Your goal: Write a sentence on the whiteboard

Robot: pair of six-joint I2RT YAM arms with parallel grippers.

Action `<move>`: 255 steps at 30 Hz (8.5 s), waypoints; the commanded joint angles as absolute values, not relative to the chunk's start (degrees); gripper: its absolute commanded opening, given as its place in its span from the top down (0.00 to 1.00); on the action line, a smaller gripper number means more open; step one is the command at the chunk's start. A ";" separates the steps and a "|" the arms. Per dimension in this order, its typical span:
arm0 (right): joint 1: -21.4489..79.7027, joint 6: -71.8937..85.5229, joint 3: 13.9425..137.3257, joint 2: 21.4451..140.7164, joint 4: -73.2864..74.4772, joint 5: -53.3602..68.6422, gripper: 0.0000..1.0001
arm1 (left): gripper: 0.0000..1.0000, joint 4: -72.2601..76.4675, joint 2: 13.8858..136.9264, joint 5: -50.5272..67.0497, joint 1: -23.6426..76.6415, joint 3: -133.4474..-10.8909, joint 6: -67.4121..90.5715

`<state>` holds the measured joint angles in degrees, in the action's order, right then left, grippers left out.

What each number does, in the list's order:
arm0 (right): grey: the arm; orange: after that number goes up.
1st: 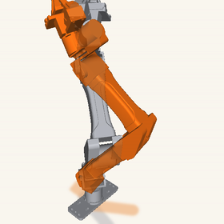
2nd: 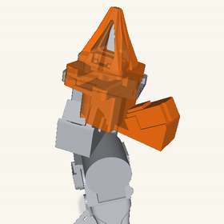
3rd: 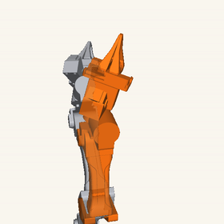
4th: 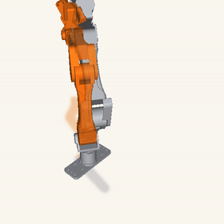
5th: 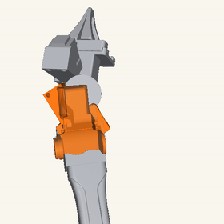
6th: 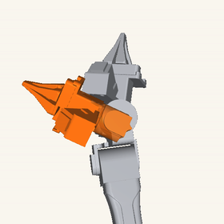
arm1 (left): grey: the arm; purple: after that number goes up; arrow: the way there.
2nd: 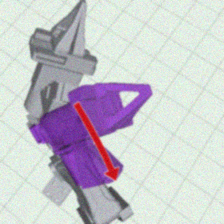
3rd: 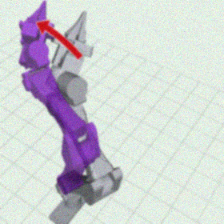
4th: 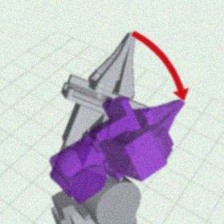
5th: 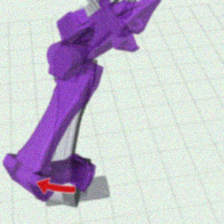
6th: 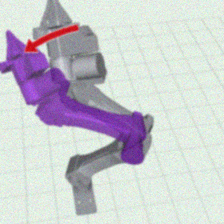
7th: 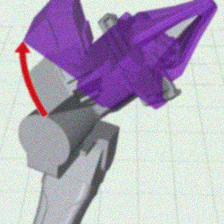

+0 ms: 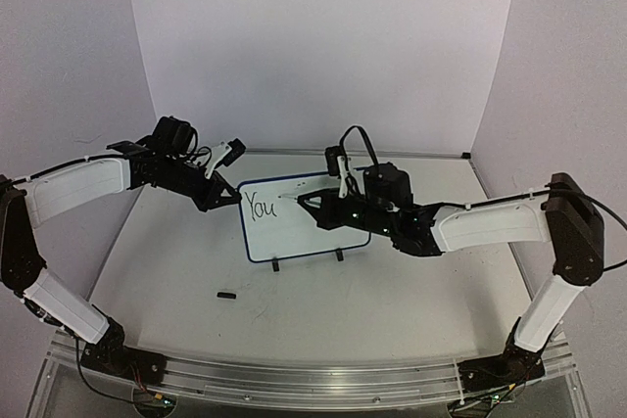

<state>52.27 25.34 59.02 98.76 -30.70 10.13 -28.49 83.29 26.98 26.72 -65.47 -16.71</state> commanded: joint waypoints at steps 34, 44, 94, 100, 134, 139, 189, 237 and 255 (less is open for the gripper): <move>52.11 25.53 60.44 100.24 -32.43 3.65 1.00 | 1.00 -29.22 83.68 24.15 27.00 -65.42 -19.12; 52.11 25.90 59.45 100.13 -32.17 4.68 1.00 | 1.00 -29.19 83.67 24.04 26.99 -65.43 -19.10; 52.10 24.21 57.33 98.59 -31.04 2.32 1.00 | 1.00 -29.40 83.76 23.60 27.34 -65.38 -19.29; 52.10 25.82 55.09 98.62 -30.65 2.41 1.00 | 1.00 -29.39 83.83 23.61 27.34 -65.39 -19.31; 52.12 25.38 56.89 97.18 -33.10 1.19 1.00 | 1.00 -29.48 83.54 23.34 27.43 -65.43 -19.34; 52.11 25.66 54.72 95.62 -34.47 -1.02 1.00 | 1.00 -29.46 83.60 23.35 27.43 -65.39 -19.39; 52.03 24.14 51.31 93.25 -32.85 -6.83 1.00 | 1.00 -29.73 84.11 22.99 27.90 -65.39 -19.59; 52.07 26.50 52.15 97.35 -31.62 -1.10 1.00 | 1.00 -29.90 83.88 22.58 28.02 -65.39 -19.65; 52.07 25.34 51.06 93.89 -29.88 -5.40 1.00 | 1.00 -29.90 83.85 22.59 28.04 -65.39 -19.65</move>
